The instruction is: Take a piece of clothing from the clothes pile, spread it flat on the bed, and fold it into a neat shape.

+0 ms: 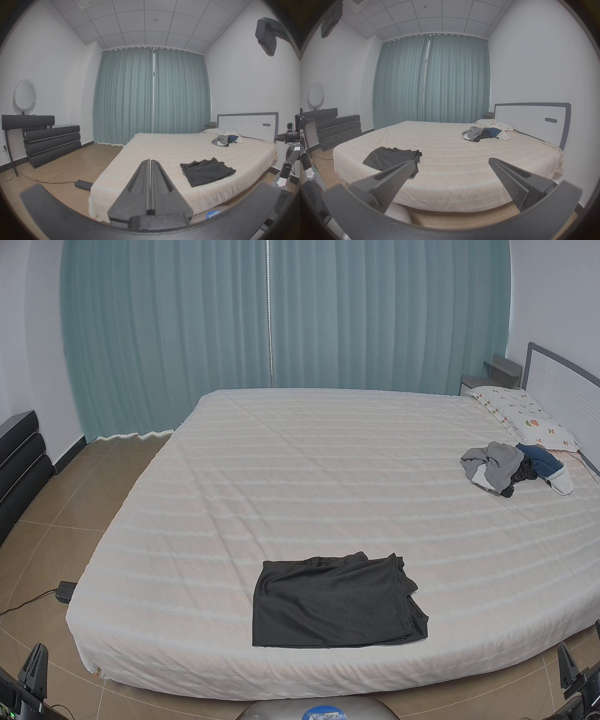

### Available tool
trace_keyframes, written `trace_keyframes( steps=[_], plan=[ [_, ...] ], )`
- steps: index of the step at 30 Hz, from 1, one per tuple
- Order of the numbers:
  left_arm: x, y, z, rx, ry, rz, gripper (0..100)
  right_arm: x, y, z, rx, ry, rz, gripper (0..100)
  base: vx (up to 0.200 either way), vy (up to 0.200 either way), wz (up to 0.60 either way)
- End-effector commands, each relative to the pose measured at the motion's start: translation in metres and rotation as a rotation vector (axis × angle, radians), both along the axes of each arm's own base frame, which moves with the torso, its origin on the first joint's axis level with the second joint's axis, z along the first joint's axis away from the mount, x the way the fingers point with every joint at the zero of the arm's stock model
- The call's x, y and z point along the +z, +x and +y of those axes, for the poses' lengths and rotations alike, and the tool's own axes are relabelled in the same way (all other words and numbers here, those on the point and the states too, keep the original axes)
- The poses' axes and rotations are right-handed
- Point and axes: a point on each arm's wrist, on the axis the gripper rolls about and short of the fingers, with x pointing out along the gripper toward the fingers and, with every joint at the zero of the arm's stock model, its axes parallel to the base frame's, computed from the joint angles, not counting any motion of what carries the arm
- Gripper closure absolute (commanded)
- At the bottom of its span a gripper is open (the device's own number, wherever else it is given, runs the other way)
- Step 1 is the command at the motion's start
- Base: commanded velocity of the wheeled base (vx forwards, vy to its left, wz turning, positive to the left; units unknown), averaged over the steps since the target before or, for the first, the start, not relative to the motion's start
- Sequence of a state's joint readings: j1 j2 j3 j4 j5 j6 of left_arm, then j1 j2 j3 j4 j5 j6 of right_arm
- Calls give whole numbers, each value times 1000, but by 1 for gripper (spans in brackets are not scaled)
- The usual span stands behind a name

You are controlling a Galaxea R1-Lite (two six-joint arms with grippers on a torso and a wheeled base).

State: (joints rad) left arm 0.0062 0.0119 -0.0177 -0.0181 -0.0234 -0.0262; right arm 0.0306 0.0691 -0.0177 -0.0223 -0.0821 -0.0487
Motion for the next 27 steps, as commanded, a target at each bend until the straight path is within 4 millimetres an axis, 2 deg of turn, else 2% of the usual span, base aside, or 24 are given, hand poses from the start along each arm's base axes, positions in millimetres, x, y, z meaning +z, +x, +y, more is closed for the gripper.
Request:
trace_keyframes(
  steps=[1, 27],
  plan=[
    [-6, 1, 0, 2, 12, 28, 100, -8, -4, 3, 62, 17, -29, 0, 0, 0, 0],
    [-6, 1, 1, 27, 9, 27, 100, -8, -4, 3, 71, 35, -30, 0, 0, 0, 0]
  ],
)
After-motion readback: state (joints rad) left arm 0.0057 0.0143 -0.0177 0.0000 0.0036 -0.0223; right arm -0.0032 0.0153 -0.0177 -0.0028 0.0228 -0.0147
